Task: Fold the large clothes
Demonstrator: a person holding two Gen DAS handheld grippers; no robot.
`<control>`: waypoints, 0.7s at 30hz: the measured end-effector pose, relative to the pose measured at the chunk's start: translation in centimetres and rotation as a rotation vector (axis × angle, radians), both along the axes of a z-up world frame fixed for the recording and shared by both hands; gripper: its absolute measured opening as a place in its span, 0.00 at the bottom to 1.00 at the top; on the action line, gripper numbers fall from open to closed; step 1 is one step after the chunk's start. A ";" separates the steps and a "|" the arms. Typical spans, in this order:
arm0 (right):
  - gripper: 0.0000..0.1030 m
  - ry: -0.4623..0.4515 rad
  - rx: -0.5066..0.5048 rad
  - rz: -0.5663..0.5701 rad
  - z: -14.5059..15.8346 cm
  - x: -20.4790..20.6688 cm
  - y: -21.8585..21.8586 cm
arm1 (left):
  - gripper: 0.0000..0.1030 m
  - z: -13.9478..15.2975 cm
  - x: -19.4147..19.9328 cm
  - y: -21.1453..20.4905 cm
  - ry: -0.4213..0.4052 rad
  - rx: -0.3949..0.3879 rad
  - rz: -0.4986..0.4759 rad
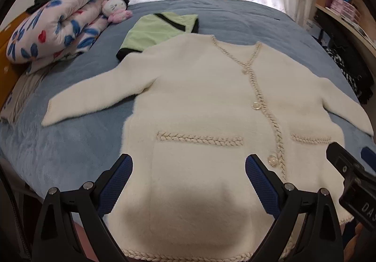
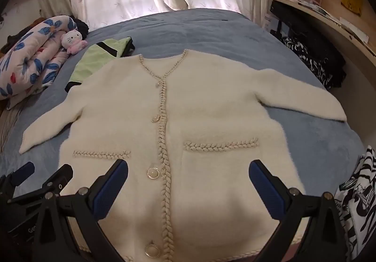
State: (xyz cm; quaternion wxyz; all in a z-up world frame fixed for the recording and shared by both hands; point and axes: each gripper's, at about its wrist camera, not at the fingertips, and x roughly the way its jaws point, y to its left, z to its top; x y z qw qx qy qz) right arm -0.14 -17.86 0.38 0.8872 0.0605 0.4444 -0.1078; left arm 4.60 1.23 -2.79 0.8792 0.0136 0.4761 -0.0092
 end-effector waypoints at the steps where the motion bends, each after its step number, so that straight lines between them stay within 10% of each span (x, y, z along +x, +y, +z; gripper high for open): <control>1: 1.00 0.007 0.001 -0.005 -0.1 0.2 0.2 | 0.93 -0.1 0.2 0.2 0.010 -0.019 0.002; 21: 1.00 0.039 0.020 -0.157 -1.5 2.3 2.1 | 0.93 -1.4 1.3 1.9 -0.069 0.012 -0.041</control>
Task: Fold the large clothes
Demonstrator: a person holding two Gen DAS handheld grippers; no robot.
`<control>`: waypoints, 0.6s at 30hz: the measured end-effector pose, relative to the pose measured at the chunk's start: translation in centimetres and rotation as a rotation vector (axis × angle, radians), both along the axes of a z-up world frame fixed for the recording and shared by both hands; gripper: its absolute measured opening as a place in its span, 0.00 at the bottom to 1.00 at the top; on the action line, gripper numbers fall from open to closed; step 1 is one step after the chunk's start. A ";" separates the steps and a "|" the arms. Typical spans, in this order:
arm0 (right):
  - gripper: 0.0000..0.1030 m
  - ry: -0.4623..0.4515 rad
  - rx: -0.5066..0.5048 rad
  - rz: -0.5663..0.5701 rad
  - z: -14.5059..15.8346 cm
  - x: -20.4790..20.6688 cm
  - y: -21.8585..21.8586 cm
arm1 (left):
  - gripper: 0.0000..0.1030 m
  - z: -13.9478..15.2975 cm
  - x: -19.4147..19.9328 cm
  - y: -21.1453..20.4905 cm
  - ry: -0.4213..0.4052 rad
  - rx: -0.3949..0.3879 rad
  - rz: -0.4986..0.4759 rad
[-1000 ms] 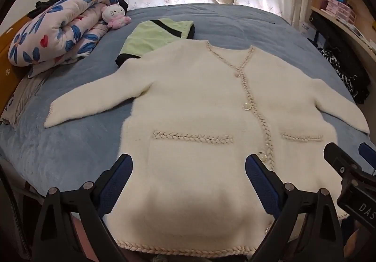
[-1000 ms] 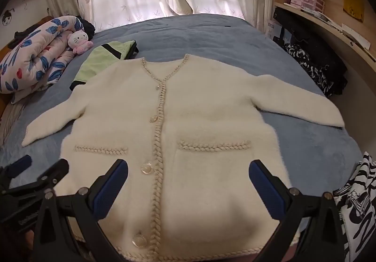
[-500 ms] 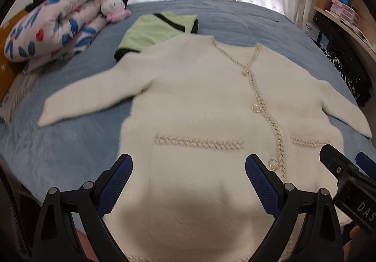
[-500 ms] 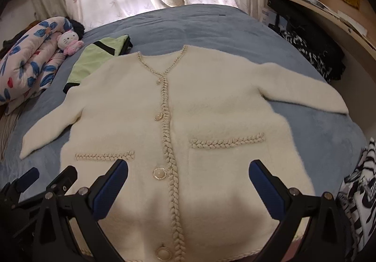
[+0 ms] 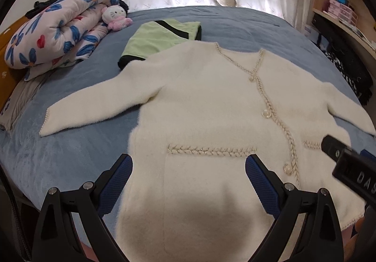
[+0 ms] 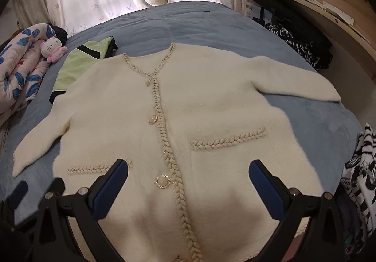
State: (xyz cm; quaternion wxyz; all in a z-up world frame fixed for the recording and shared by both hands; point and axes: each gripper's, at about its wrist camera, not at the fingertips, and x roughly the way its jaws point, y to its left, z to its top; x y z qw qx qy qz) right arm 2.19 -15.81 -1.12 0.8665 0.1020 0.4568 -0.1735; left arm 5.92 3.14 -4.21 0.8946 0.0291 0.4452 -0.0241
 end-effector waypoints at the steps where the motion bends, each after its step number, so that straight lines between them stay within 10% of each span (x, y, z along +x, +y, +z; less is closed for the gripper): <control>1: 1.00 0.002 -0.001 -0.004 -0.1 0.0 0.0 | 0.93 -0.2 0.0 0.1 0.002 0.006 -0.005; 18: 1.00 0.016 -0.028 -0.008 -0.7 0.8 0.9 | 0.93 -0.8 0.7 1.3 -0.017 0.007 0.016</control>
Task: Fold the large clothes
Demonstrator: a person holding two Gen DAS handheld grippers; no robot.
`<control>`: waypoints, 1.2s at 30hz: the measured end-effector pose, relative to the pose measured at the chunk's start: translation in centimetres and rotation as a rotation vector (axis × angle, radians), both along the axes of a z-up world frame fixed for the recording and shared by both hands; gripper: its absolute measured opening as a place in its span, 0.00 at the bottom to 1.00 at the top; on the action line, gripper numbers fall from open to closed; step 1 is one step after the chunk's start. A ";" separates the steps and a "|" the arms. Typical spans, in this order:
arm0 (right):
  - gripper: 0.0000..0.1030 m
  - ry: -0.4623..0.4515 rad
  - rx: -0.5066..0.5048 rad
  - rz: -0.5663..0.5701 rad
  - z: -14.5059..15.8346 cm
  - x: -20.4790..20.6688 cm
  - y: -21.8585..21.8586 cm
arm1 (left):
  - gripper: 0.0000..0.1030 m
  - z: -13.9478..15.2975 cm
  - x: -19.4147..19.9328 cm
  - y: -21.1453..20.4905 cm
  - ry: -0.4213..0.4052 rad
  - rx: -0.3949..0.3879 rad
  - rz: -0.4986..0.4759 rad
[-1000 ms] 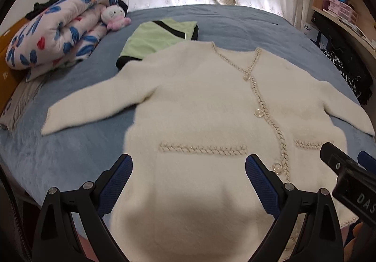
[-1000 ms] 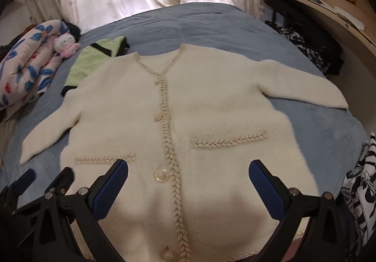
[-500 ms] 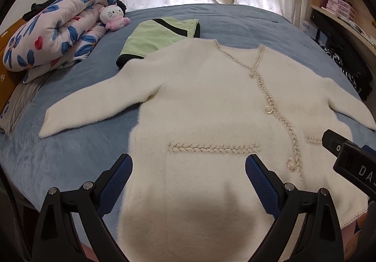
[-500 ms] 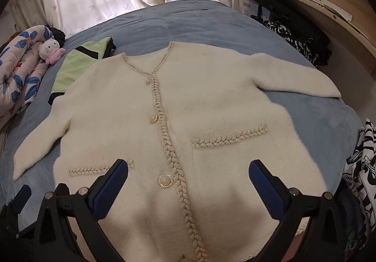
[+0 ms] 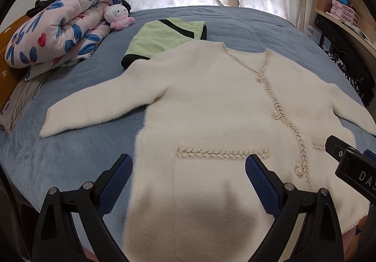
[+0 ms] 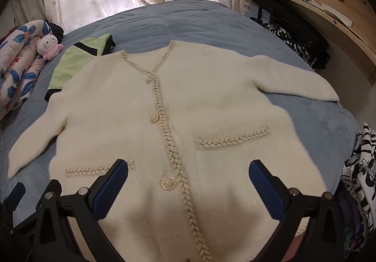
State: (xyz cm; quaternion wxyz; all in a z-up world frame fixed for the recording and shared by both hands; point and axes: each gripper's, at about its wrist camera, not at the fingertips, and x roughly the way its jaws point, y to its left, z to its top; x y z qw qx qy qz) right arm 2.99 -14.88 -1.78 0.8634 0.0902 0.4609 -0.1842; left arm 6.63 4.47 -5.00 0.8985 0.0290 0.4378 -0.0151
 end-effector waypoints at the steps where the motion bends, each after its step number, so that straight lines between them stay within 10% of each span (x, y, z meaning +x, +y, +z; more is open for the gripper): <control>1: 1.00 -0.003 0.005 0.000 0.0 0.0 -0.1 | 0.93 0.1 -0.1 -0.1 -0.005 0.004 0.001; 36: 1.00 -0.167 0.023 0.074 3.1 -3.1 -3.7 | 0.93 3.2 -2.5 -2.8 -0.053 0.005 -0.022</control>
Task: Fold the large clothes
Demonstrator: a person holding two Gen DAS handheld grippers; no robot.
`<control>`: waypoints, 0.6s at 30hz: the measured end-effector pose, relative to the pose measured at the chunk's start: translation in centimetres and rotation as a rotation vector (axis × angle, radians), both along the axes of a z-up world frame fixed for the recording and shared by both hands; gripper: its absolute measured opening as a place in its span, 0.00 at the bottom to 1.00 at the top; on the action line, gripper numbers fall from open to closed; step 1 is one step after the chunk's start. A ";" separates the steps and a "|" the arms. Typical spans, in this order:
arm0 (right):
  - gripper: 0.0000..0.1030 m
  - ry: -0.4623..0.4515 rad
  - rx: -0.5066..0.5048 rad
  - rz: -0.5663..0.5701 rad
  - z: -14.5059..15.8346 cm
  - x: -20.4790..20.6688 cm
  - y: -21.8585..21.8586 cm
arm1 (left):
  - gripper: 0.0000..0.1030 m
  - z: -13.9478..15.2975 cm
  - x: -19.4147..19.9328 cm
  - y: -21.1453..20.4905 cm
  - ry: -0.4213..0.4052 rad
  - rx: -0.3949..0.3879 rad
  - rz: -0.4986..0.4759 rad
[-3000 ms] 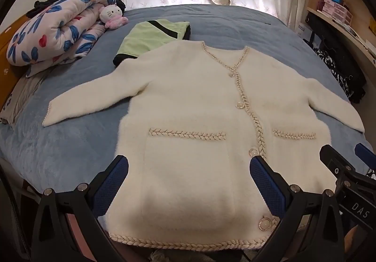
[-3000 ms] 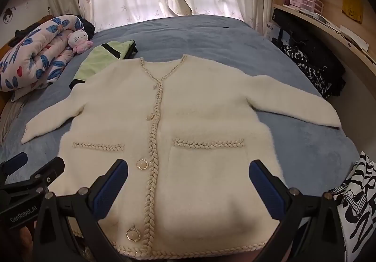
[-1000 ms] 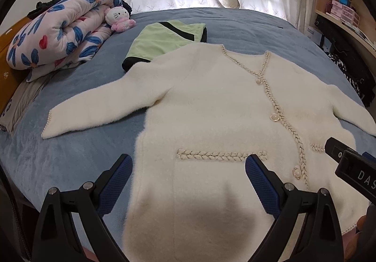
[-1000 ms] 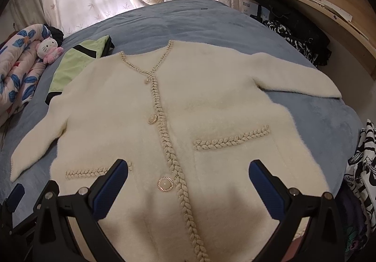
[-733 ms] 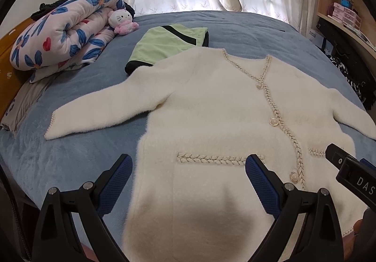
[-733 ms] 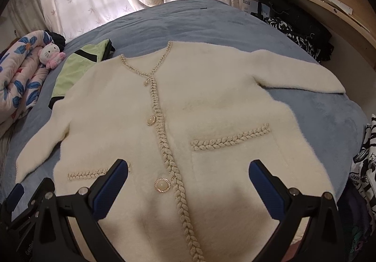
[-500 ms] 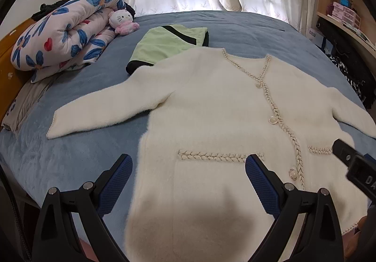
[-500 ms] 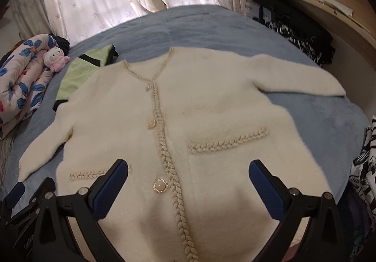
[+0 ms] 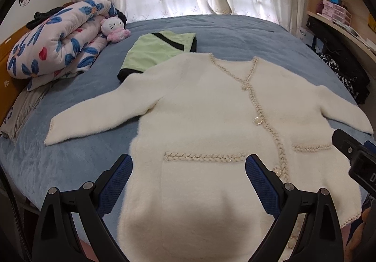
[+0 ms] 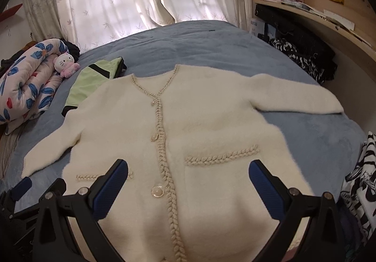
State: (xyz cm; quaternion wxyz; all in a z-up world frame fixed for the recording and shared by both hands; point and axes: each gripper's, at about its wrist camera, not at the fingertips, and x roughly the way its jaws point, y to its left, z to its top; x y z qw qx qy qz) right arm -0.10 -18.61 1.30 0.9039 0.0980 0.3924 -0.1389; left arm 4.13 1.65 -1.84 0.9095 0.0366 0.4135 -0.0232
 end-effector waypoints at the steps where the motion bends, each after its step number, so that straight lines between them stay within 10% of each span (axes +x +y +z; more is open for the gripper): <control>1: 1.00 -0.006 0.011 0.007 0.1 0.0 -0.2 | 0.93 0.2 -0.1 -0.2 -0.004 0.000 0.002; 18: 1.00 -0.024 0.056 0.081 0.4 0.5 -2.9 | 0.93 2.6 0.5 -2.0 -0.084 0.002 0.021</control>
